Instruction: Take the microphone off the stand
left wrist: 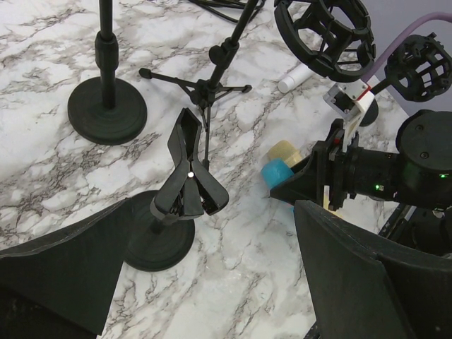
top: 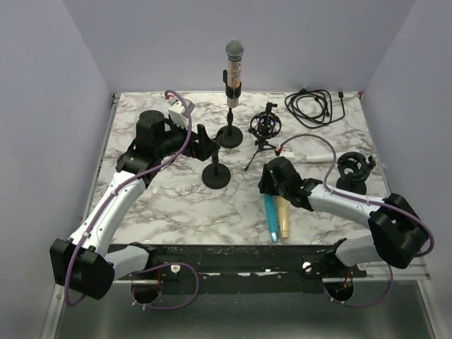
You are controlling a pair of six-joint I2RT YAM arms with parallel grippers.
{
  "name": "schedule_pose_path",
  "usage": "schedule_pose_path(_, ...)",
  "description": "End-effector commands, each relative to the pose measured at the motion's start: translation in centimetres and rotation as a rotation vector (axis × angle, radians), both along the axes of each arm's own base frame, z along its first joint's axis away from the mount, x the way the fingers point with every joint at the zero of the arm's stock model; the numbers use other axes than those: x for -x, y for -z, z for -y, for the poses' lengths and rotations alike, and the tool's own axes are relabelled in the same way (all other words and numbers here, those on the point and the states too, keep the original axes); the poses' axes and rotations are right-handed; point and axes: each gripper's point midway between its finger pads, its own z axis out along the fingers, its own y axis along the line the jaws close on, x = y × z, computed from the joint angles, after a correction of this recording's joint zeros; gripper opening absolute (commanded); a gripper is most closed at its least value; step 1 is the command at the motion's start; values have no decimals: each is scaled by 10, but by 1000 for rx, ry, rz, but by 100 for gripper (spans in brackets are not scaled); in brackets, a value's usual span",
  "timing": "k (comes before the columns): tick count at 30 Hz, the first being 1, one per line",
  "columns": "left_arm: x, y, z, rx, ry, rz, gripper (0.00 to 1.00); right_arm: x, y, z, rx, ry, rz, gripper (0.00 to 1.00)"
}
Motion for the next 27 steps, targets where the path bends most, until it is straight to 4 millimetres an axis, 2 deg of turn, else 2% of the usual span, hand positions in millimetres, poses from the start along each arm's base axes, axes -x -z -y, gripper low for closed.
schedule_pose_path(1,5,-16,0,11,5,36,98,-10,3,2,-9,45,37,14)
schedule_pose_path(7,5,-16,0,11,5,37,98,-7,12,6,5,54,20,30)
schedule_pose_path(10,5,-16,0,13,5,36,98,-5,14,8,8,58,14,41)
schedule_pose_path(14,5,-16,-1,11,4,36,98,-3,16,11,18,66,10,50)
schedule_pose_path(20,6,-17,-1,11,4,38,98,-3,16,19,58,89,11,57)
schedule_pose_path(27,6,-18,-1,10,3,43,98,-4,19,46,196,147,13,59)
